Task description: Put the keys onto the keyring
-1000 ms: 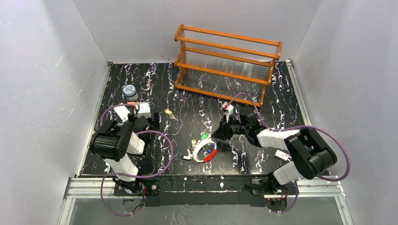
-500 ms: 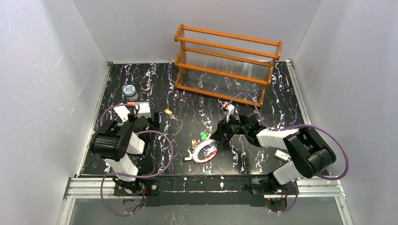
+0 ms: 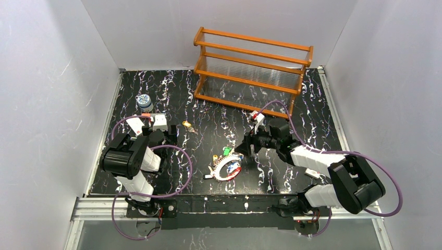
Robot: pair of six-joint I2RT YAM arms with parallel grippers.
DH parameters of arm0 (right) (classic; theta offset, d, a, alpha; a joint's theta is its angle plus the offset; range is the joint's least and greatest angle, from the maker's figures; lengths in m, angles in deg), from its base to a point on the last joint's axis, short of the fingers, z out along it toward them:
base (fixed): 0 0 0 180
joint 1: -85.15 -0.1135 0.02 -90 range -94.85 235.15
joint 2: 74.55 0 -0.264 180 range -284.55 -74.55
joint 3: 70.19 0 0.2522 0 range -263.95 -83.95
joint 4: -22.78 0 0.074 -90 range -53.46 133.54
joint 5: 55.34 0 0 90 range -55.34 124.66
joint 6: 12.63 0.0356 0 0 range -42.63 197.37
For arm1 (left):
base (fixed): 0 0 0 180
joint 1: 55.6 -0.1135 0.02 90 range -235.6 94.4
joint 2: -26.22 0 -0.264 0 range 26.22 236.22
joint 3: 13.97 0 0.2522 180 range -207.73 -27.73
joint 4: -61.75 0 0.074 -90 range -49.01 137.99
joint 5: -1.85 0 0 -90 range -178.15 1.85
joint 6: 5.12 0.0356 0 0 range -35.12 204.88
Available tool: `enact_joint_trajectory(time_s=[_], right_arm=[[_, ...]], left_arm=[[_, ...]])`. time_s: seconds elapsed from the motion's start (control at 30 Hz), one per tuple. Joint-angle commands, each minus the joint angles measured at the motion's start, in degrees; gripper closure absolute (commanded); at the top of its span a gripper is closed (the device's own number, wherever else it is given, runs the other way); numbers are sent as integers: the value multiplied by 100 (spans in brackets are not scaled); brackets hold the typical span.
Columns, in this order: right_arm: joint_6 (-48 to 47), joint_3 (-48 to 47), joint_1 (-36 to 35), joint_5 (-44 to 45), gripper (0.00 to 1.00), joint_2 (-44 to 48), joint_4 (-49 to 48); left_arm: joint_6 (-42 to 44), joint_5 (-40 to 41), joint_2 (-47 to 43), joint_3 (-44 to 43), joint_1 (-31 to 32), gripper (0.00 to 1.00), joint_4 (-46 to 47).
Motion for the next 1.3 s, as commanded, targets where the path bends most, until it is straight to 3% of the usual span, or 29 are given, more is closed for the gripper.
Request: enact_joint_trajectory(time_s=[0.0,0.53,1.27], right_arm=[[-52,57,29,-23,22,63,22],[184,-109,33,-35,2,-160,-271],[407,303,36,67,1,185,-403]], left_arm=[[-47,157,-16,-76,-29,2,62],[-47,157,-16,-76,-31,2,61],[-49,153,-16,-76,-31,2,61]])
